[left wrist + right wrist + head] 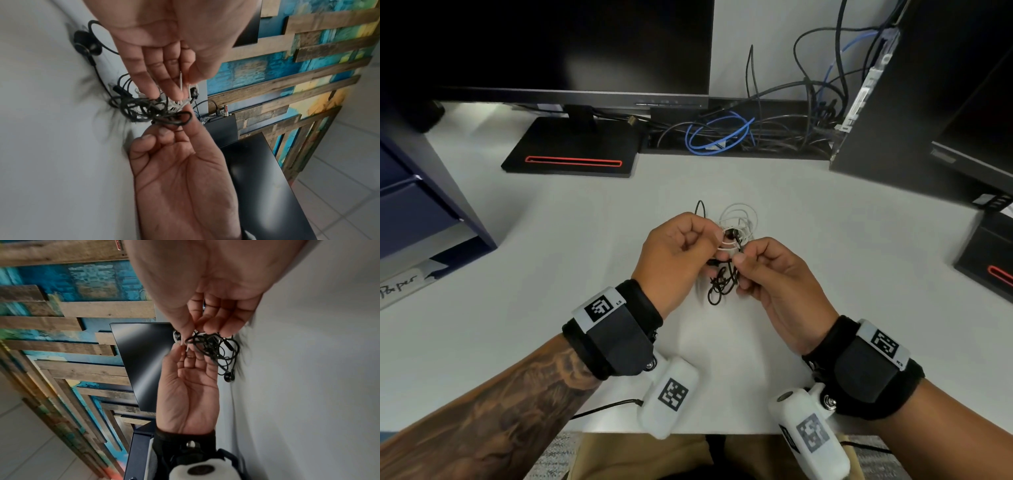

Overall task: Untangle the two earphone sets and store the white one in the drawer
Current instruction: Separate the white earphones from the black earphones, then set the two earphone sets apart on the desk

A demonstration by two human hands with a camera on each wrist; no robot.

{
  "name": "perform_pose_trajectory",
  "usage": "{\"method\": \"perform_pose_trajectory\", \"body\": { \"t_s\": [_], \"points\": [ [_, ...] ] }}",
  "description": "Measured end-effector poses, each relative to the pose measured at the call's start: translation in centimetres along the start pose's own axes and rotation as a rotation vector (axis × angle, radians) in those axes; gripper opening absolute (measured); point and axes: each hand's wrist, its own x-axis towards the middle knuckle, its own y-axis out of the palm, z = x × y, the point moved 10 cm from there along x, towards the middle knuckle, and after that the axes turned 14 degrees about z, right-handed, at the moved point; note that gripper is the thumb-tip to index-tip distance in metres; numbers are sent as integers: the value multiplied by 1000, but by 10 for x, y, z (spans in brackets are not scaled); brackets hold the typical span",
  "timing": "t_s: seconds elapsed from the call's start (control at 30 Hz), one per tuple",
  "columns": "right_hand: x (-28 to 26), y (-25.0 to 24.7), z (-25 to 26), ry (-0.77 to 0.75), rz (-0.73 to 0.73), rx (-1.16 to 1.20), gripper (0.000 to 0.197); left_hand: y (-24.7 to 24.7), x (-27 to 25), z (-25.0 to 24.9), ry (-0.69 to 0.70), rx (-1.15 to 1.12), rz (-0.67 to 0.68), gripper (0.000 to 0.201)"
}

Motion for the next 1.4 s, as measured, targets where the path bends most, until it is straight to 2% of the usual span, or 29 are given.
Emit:
{"method": "perform_pose_trajectory", "body": {
  "t_s": [0.23,0.47,0.57,0.7,0.83,0.97,1.07,1.17,1.3,1.4],
  "points": [
    [0,0,-1,9,5,100,4,-26,4,4,-25,-125,-130,19],
    [2,-18,9,-75,-60,411,12,-55,8,-2,-28,-199,-238,22],
    [0,-33,14,-72,-172,464,20,-70,9,-6,-30,-246,-284,21],
    [-4,-49,18,-33,-291,348,27,-88,10,-7,-31,-268,-352,18],
    [-2,-55,23,39,-287,95,24,-100,9,-9,-52,-170,-387,16],
    [1,-61,29,64,-279,-101,18,-99,12,-7,-105,-1,-351,10],
    [2,-66,34,54,-294,-184,4,-101,13,-11,-93,86,-366,29],
    [3,-72,37,51,-308,-250,23,-100,13,-25,-34,234,-388,44],
    [2,-73,40,72,-297,-302,36,-81,13,-39,42,375,-310,36],
    [-1,-75,50,23,-332,-397,39,-68,18,-39,13,450,-181,29]
  ]
}}
